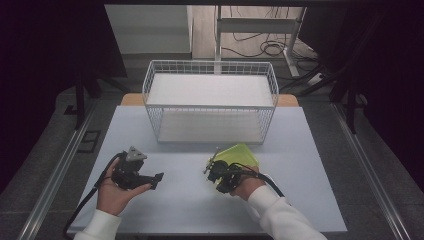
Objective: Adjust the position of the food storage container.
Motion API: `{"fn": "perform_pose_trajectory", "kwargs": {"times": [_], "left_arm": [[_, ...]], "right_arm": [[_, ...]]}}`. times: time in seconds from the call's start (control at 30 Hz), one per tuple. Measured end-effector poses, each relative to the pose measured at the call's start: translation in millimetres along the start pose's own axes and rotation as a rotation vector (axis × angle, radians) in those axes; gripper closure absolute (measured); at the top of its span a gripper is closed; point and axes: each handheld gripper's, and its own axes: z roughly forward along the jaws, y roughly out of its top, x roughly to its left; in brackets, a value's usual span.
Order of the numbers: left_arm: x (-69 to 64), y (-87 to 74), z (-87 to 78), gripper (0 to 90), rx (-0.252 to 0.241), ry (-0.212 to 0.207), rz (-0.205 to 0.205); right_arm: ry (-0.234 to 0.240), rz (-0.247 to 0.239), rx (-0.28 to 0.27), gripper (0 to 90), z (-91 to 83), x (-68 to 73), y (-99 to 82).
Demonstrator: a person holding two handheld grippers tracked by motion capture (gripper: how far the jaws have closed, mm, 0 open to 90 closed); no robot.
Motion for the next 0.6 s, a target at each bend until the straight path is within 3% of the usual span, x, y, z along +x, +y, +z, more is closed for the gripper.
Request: {"fn": "perform_pose_trajectory", "kwargs": {"times": [0.4,0.5,0.53,0.57,0.6], "left_arm": [[0.6,-0.8,1.8,15.9,0.003,0.001,-0.003],[0.7,-0.9,2.0,15.9,0.004,0.003,-0.002],[0.7,-0.9,2.0,15.9,0.004,0.003,-0.002],[0.8,-0.9,2.5,15.9,0.006,0.003,0.001],[0.8,-0.9,2.5,15.9,0.006,0.003,0.001]], "right_arm": [[-0.019,0.011,-0.013,88.9,4.2,-7.0,8.2],[0.026,0.018,-0.066,88.9,-10.0,-7.0,5.2],[0.026,0.018,-0.066,88.9,-10.0,-7.0,5.2],[0.006,0.034,-0.106,88.9,-27.0,-11.8,0.3],[0.006,0.034,-0.106,88.9,-27.0,-11.8,0.3]]}}
